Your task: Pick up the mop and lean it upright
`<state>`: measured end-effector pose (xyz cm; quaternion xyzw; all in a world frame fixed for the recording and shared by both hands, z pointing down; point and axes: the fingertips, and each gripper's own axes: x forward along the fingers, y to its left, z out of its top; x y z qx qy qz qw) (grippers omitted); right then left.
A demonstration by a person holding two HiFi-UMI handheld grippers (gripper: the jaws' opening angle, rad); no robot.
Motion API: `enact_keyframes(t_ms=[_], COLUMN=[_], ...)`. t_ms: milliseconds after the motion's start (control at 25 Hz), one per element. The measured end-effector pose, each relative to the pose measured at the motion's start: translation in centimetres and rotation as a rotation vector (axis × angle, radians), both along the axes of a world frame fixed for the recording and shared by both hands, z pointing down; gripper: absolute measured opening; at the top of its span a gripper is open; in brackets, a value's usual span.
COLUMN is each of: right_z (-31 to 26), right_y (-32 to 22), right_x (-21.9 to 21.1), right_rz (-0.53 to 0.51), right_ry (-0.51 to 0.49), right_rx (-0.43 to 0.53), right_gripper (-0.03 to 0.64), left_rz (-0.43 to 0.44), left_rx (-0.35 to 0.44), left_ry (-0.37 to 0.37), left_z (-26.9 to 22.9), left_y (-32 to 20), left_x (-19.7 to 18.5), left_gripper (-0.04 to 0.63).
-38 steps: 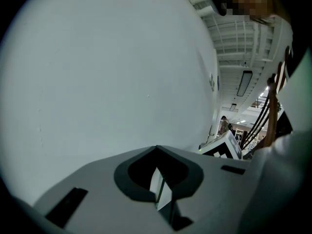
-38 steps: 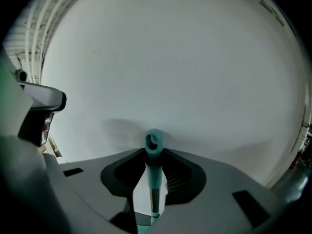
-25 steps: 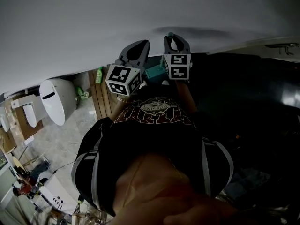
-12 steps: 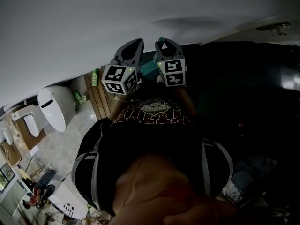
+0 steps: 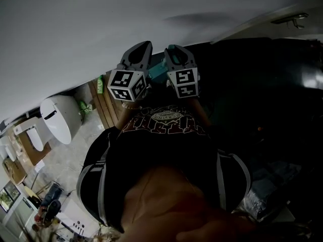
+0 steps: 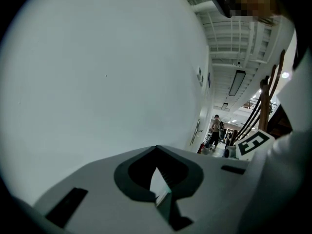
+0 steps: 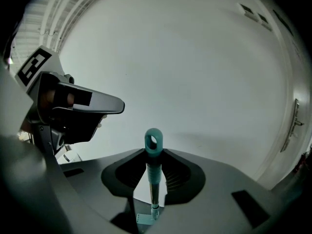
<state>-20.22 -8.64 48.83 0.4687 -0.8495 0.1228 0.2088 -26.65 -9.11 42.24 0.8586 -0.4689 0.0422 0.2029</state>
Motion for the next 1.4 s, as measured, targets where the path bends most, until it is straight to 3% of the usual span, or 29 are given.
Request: enact_keyframes(t_ms=[360, 800, 1400], right_z=[-0.9, -7.7, -8.9], right_y=[0.1, 0.4, 0.7], right_x=[1.5, 4.2, 5.1], right_rz=[0.016, 0.048, 0.083], right_ry=[-0.025, -0.072, -0.069], right_rx=[0.014, 0.058, 0.080], right_gripper=[0.110, 0.110, 0.110], left_rz=[-0.010, 0.000, 0.048], left_rx=[0.003, 0.020, 0.044], left_ry=[-0.005, 0.006, 0.011], left_z=[-0.2, -0.7, -1.3], left_y=[0.3, 0.1, 0.1], left_x=[-0.1, 0.6, 1.6], left_gripper=[0.046, 0.046, 0.046])
